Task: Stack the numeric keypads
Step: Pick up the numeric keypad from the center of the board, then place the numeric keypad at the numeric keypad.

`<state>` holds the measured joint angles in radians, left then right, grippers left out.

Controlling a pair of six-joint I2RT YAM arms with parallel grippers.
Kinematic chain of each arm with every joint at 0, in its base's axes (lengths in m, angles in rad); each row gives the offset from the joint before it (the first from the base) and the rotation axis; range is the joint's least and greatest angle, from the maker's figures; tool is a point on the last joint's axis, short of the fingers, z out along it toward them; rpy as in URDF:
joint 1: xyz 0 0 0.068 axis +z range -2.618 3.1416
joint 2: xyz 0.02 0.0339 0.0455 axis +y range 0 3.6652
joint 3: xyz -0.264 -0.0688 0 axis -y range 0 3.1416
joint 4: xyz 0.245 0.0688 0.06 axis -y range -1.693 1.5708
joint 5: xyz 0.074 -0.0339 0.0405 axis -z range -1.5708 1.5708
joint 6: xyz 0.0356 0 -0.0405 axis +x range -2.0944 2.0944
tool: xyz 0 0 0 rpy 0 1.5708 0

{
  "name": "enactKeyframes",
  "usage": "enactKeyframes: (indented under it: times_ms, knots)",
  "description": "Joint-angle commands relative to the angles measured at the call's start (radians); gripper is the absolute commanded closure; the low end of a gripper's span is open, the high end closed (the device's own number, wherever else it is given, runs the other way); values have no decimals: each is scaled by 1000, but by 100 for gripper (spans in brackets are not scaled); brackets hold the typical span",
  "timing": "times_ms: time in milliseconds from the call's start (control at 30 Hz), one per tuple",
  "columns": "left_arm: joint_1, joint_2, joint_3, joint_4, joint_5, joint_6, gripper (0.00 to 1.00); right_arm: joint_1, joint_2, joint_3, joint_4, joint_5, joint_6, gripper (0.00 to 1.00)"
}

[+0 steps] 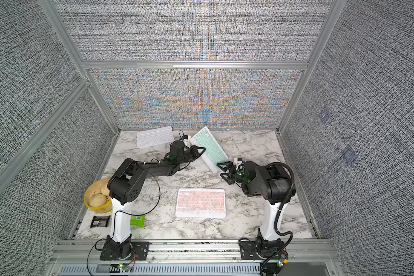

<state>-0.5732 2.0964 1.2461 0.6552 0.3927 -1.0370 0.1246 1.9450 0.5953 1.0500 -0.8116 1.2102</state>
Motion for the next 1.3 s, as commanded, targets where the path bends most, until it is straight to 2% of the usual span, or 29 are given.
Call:
enactKeyframes:
  times_ms: [0,200,333,500,1033,1167,1267]
  knots:
    - [3,-53,-24,91,-16,-22,91,0,-46,-19,-68,29,-61,7]
    - [10,-98,-46,71,31,-119,91,2,-56,-32,147,45,16,7]
    - [17,-102,-75,151,68,-217,91,2,-32,-12,334,43,96,8]
    - [27,-119,-113,212,92,-293,91,9,-47,17,344,54,98,11]
    - [35,-154,-161,313,101,-407,91,29,-114,82,349,95,155,51]
    - [35,-164,-158,319,101,-415,87,34,-125,94,349,104,175,68]
    - [35,-179,-158,300,104,-405,83,38,-134,103,349,106,182,71]
